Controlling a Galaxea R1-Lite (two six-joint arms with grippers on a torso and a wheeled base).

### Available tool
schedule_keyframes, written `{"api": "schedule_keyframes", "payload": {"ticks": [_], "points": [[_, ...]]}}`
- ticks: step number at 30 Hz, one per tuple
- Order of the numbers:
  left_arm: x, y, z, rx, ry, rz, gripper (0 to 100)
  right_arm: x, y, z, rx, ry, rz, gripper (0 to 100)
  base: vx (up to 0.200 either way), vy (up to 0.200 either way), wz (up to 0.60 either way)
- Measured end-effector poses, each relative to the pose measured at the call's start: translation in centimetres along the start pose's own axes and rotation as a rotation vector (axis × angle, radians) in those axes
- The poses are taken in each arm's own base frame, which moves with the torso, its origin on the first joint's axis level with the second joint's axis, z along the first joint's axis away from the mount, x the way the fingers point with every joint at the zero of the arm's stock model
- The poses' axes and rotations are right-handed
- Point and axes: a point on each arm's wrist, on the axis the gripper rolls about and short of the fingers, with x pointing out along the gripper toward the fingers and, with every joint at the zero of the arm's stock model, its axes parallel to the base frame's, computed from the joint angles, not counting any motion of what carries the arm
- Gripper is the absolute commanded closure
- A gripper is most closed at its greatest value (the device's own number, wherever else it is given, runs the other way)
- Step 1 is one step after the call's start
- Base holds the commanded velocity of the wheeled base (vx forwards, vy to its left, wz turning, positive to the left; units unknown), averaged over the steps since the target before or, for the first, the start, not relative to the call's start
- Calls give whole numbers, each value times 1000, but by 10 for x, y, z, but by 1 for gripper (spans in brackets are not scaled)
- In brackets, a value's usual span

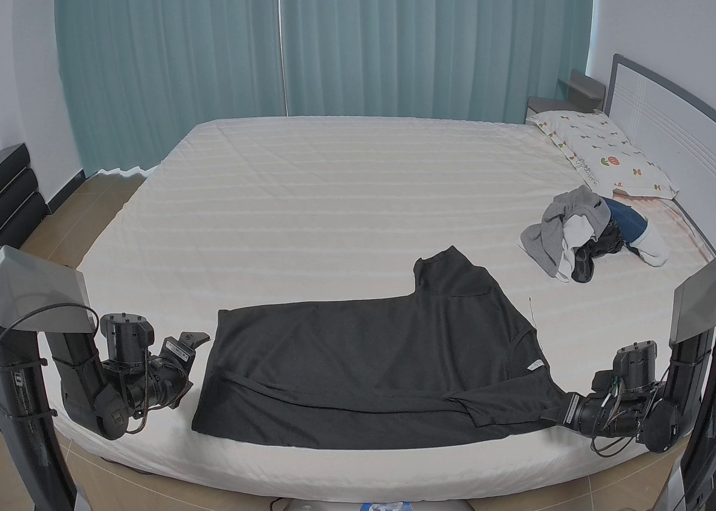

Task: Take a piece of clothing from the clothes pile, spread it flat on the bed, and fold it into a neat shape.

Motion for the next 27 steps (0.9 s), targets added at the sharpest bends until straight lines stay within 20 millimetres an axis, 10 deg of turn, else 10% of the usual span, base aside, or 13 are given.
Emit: {"api": "schedule_keyframes", "payload": {"ticks": [1,15,27], "points": [[0,0,0,0,0,0,0,0,-1,0,-7,4,-7,0,0,0,0],[1,0,0,1,-1,-3,0,8,-10,8,-37,-72,-21,0,0,0,0],[6,-21,8,113,-28,-67,0,43,-7,60,-32,-171,5,0,0,0,0]]}}
